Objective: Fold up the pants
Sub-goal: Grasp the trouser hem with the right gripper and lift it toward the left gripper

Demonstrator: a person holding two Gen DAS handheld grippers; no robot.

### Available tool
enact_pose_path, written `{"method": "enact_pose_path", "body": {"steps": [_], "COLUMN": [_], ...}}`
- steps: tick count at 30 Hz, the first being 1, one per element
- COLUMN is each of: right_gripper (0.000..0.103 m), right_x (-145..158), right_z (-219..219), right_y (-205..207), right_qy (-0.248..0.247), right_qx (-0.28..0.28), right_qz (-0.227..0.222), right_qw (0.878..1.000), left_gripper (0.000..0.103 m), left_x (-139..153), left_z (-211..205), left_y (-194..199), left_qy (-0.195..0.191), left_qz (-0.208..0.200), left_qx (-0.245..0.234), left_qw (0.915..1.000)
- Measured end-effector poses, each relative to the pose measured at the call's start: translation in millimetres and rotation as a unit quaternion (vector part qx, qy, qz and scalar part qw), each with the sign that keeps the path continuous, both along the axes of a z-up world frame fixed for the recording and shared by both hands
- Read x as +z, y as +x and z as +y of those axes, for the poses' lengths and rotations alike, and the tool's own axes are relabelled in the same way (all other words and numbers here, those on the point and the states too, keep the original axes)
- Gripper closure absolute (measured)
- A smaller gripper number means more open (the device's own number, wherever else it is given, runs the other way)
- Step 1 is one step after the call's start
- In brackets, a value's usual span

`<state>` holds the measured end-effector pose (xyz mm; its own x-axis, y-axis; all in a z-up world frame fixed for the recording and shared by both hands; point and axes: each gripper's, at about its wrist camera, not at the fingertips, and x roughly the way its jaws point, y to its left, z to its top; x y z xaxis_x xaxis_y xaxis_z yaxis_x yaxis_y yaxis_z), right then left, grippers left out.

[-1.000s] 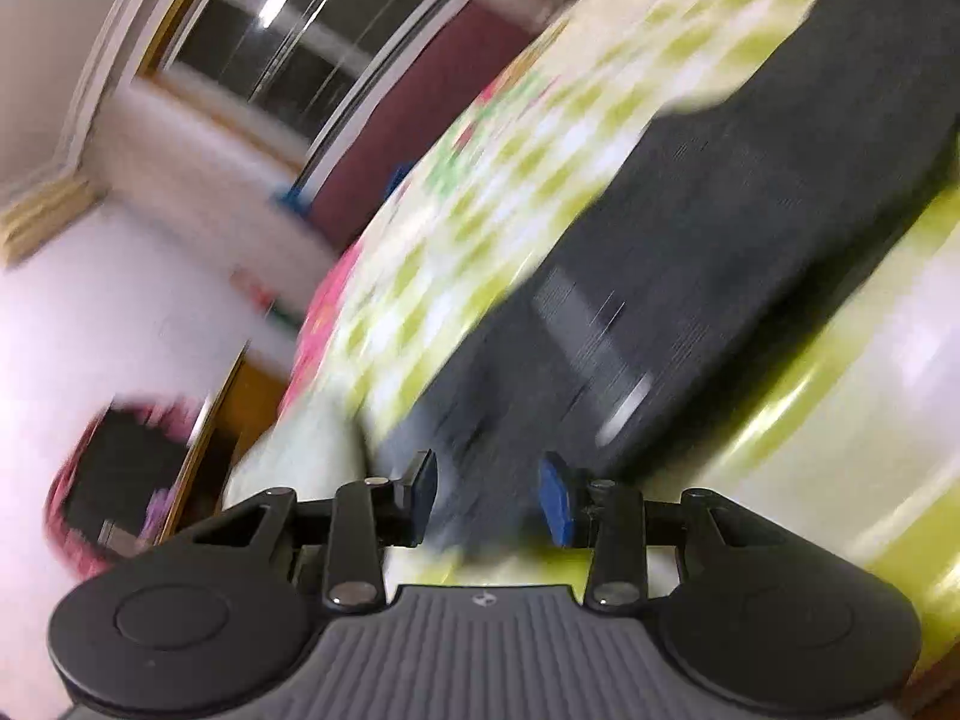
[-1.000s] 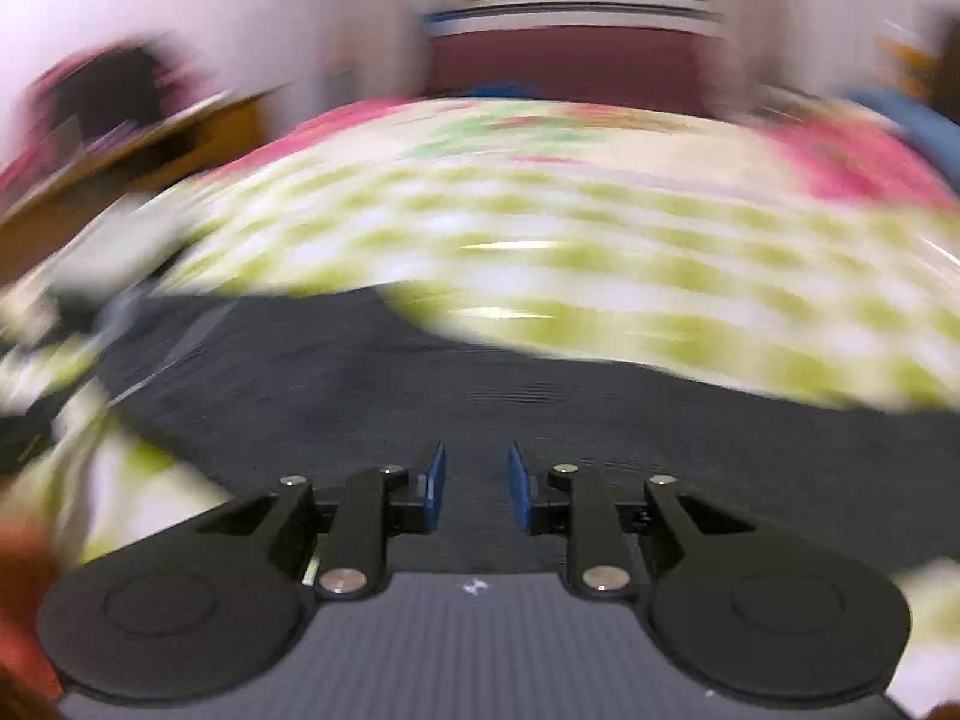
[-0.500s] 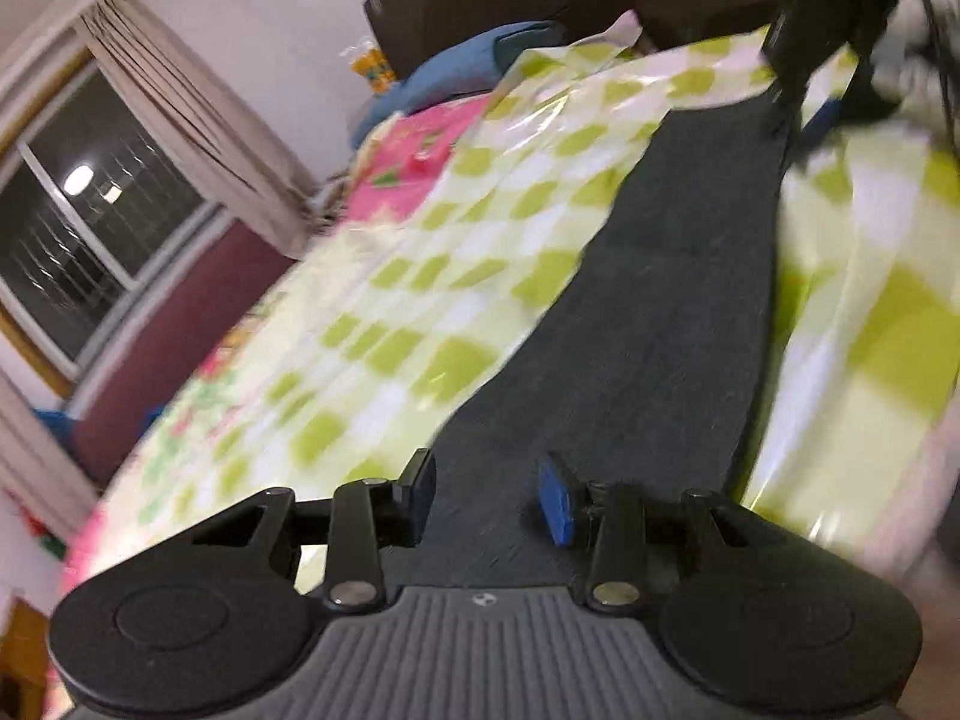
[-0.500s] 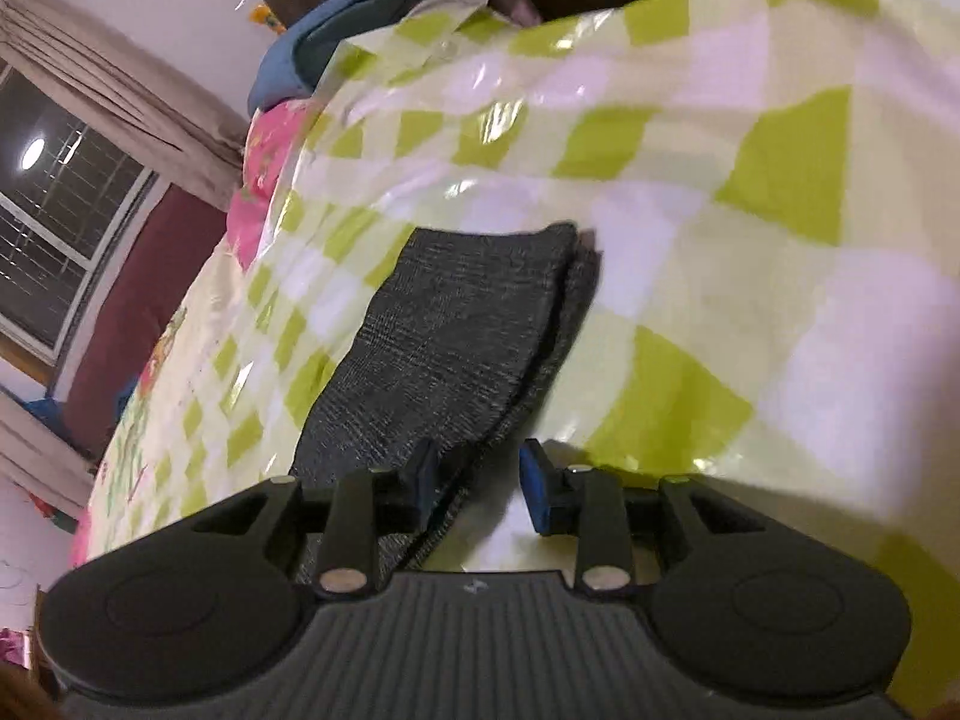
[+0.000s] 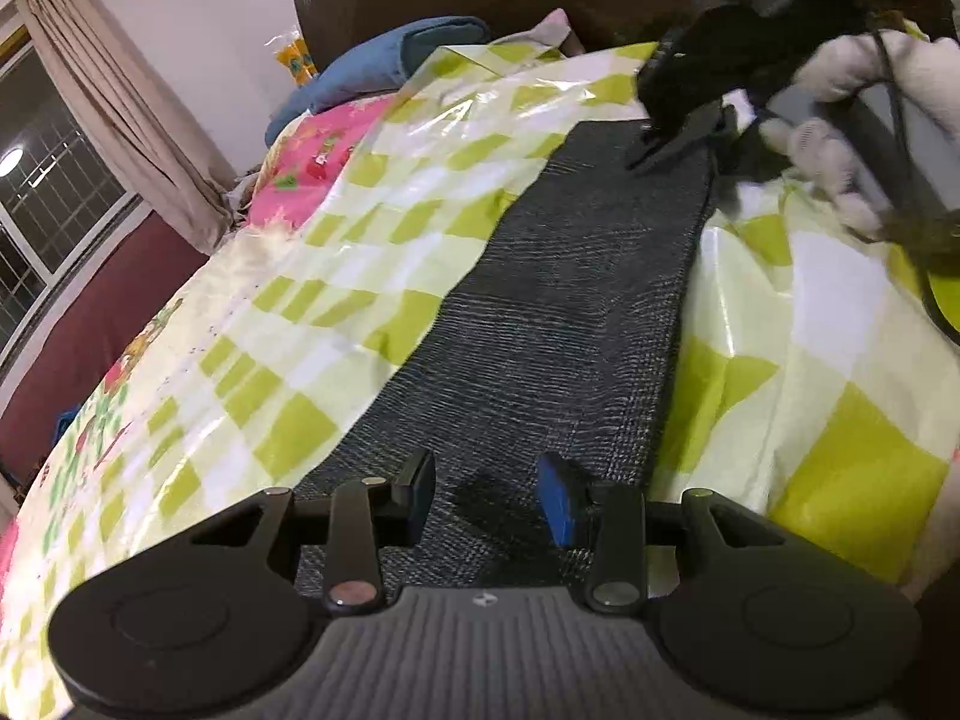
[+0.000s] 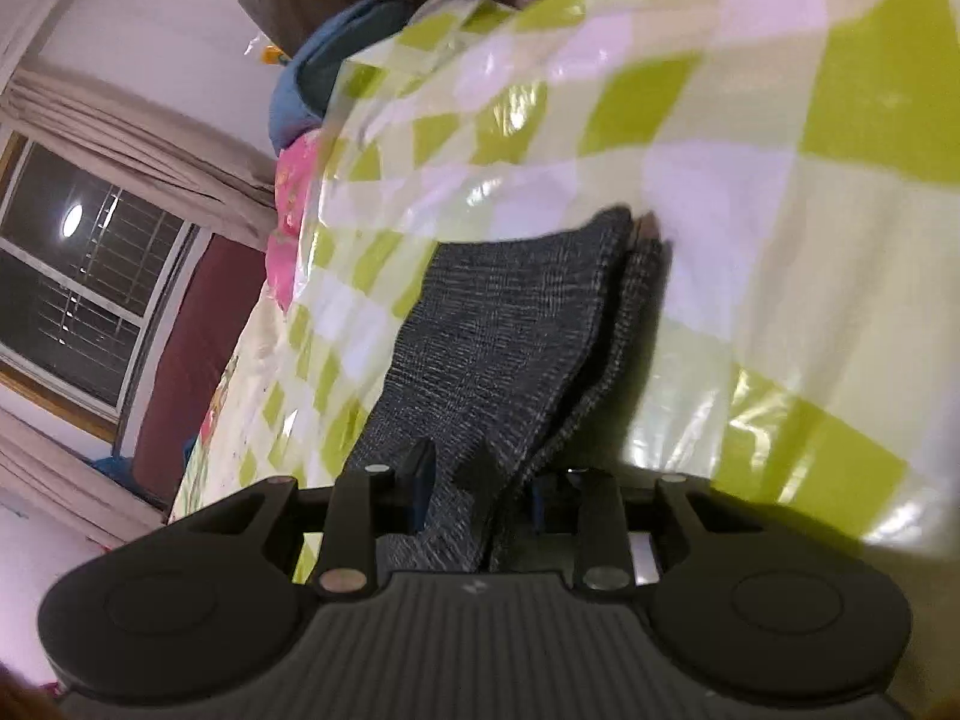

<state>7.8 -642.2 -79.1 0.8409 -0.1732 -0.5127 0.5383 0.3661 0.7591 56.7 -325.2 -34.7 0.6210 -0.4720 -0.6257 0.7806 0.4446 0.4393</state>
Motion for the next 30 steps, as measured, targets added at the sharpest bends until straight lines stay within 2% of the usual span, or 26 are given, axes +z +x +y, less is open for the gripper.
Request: {"method": "enact_pose_path", "body": {"steps": [2, 3, 6, 9, 12, 14, 16, 18, 21, 24, 26, 28, 30], "right_gripper": [0.082, 0.096, 0.096, 0.096, 0.096, 0.096, 0.096, 0.096, 0.096, 0.096, 0.096, 0.096, 0.096], "right_x": [-1.5, -1.3, 5.2, 31.5, 66.9, 88.8, 103.2, 116.5, 128.0, 128.7, 125.9, 119.7, 108.8], "right_z": [-3.9, -6.5, -7.7, 10.7, 43.5, 71.5, 97.9, 134.9, 198.7, 264.5, 311.1, 363.8, 421.1], "right_y": [6.6, 6.3, -5.2, -9.2, 3.4, 18.0, 33.0, 52.5, 80.8, 106.1, 120.7, 133.0, 136.3], "right_qy": [0.004, 0.013, 0.031, -0.015, -0.088, -0.132, -0.152, -0.189, -0.242, -0.267, -0.297, -0.352, -0.415], "right_qx": [0.005, 0.003, 0.0, 0.017, 0.067, 0.111, 0.151, 0.198, 0.273, 0.35, 0.395, 0.443, 0.496], "right_qz": [-0.007, -0.008, -0.041, -0.053, -0.057, -0.064, -0.071, -0.068, -0.064, -0.061, -0.056, -0.043, -0.028], "right_qw": [1.0, 1.0, 0.999, 0.998, 0.992, 0.983, 0.974, 0.959, 0.929, 0.896, 0.868, 0.824, 0.763], "left_gripper": [0.049, 0.049, 0.05, 0.05, 0.048, 0.048, 0.047, 0.047, 0.046, 0.044, 0.043, 0.042, 0.042], "left_x": [-2.9, -3.5, -5.8, -5.2, 0.4, 5.8, 12.6, 20.3, 30.2, 34.6, 33.8, 30.2, 24.4], "left_z": [-1.1, -1.4, -2.0, 0.8, 11.8, 27.2, 46.8, 71.4, 116.3, 163.9, 196.1, 224.4, 249.4], "left_y": [-0.6, -0.4, -0.9, -3.6, -0.2, 3.5, 7.7, 12.2, 20.0, 25.3, 27.3, 27.8, 26.0], "left_qy": [0.0, -0.002, -0.007, -0.013, -0.027, -0.036, -0.043, -0.055, -0.067, -0.068, -0.068, -0.069, -0.074], "left_qz": [0.004, 0.006, 0.015, 0.014, 0.03, 0.029, 0.023, 0.014, -0.005, -0.03, -0.039, -0.037, -0.029], "left_qx": [0.005, 0.008, 0.016, 0.015, 0.024, 0.04, 0.06, 0.085, 0.13, 0.176, 0.208, 0.239, 0.265], "left_qw": [1.0, 1.0, 0.9997, 0.9997, 0.9989, 0.9981, 0.997, 0.9948, 0.9892, 0.9816, 0.9749, 0.9678, 0.9609]}}
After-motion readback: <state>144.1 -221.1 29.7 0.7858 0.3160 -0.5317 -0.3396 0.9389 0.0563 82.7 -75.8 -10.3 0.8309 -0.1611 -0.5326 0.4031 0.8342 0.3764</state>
